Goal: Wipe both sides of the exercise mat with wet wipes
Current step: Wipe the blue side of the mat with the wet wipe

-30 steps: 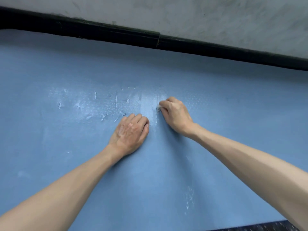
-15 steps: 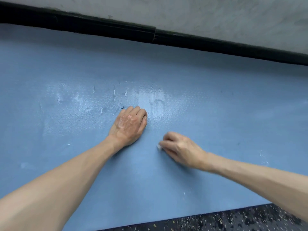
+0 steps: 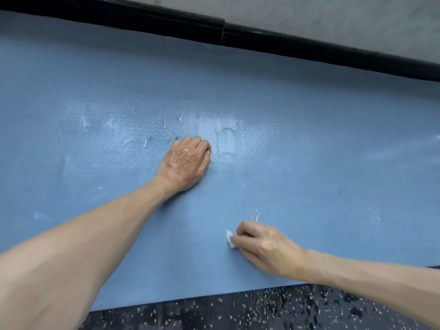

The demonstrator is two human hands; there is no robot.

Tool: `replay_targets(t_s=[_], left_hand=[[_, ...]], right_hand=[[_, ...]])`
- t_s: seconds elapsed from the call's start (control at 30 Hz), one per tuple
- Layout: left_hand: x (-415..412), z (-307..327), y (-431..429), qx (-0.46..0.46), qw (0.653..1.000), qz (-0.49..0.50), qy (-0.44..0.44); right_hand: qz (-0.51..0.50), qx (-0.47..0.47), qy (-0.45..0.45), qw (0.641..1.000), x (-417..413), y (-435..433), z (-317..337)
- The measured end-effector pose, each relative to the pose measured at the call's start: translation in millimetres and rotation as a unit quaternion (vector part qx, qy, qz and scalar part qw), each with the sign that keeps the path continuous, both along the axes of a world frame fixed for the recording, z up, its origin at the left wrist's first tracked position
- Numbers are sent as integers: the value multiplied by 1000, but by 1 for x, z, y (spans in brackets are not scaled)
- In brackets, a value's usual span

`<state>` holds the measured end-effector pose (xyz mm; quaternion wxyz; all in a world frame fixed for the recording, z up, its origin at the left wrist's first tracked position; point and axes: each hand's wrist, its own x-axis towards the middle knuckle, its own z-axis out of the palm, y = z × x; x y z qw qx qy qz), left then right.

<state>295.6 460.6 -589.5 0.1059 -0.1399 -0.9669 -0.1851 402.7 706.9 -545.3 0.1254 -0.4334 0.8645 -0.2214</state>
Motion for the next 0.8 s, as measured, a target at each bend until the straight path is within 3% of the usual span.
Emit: replay_targets(t_s=[0.13,0.27,0.33,0.43,0.63,0.8], left_hand=[[0,0,1,-2,1000,-3,3],[-1,0,1,-7,1000,-4,4],[0,0,1,-8,1000,-4,7],[1,-1,0,-9,1000,-1,11],[1,0,1,-8,1000,-1,-3],[0,-1,1,-10,1000,-4,0]], right_hand=[[34,6,-4,999,-20,-3,-2],[-104,-16,64,992,-84,-34,-2],[-126,-8,72,989,-94,-41,1],[-88,-2,55,995,-61,-33,3],[53,25,-77,995,49,11,5],[70,33,-68,995,25,4,2]])
